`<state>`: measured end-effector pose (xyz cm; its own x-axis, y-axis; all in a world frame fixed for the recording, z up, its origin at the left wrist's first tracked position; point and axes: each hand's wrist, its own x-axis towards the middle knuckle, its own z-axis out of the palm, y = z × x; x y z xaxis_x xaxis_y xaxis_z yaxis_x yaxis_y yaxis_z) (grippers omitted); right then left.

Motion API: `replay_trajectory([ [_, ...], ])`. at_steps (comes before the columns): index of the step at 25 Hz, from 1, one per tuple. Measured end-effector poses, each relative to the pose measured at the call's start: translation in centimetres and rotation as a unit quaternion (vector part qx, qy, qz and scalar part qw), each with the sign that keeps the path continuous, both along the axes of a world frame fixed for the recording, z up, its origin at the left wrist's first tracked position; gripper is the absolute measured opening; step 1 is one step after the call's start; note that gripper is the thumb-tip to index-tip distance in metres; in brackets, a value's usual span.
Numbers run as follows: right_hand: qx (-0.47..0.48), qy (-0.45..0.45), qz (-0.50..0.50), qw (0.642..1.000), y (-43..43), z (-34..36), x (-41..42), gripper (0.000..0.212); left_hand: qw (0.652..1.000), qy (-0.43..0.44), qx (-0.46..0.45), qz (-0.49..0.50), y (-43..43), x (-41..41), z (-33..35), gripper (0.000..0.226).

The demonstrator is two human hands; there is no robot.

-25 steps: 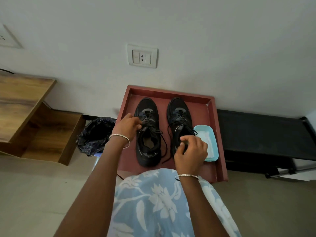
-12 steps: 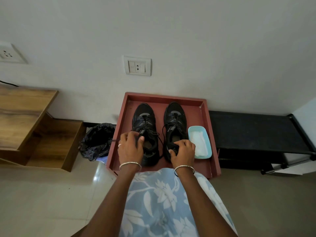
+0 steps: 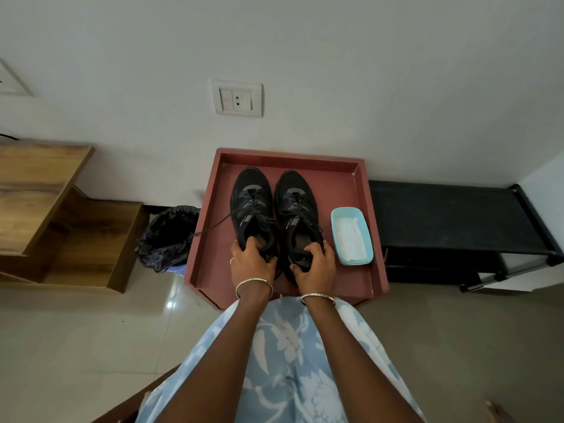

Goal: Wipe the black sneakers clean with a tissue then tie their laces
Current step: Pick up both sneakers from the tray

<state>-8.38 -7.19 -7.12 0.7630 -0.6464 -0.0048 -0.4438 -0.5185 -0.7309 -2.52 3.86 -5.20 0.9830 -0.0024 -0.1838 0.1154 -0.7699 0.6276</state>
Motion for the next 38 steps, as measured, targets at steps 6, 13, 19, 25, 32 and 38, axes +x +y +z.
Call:
replay_trajectory([
  [6,-0.004,-0.034,-0.032,0.999,-1.0,-2.0,1.8,0.038,0.998,-0.052,-0.004,0.038,-1.4,1.5,-1.9,0.035],
  [13,0.006,0.001,-0.016,1.000,-1.7,2.2,2.4,0.039,0.999,-0.013,0.004,0.040,-2.2,1.4,2.9,0.036],
  [19,0.044,0.037,-0.035,0.998,-3.2,13.7,2.4,0.037,0.999,0.026,0.030,-0.011,-3.2,1.7,13.6,0.042],
  [25,0.038,0.040,-0.079,0.995,-6.8,22.7,0.5,0.038,0.993,0.058,0.052,-0.086,-6.2,1.2,21.9,0.043],
  [32,0.024,0.034,-0.174,0.984,-15.0,25.9,-3.0,0.037,0.976,0.109,0.023,-0.186,-15.5,-0.1,24.4,0.036],
  [38,0.034,0.099,-0.184,0.977,-26.0,23.2,-6.2,0.040,0.965,0.149,-0.018,-0.216,-26.7,-1.9,21.9,0.033],
])
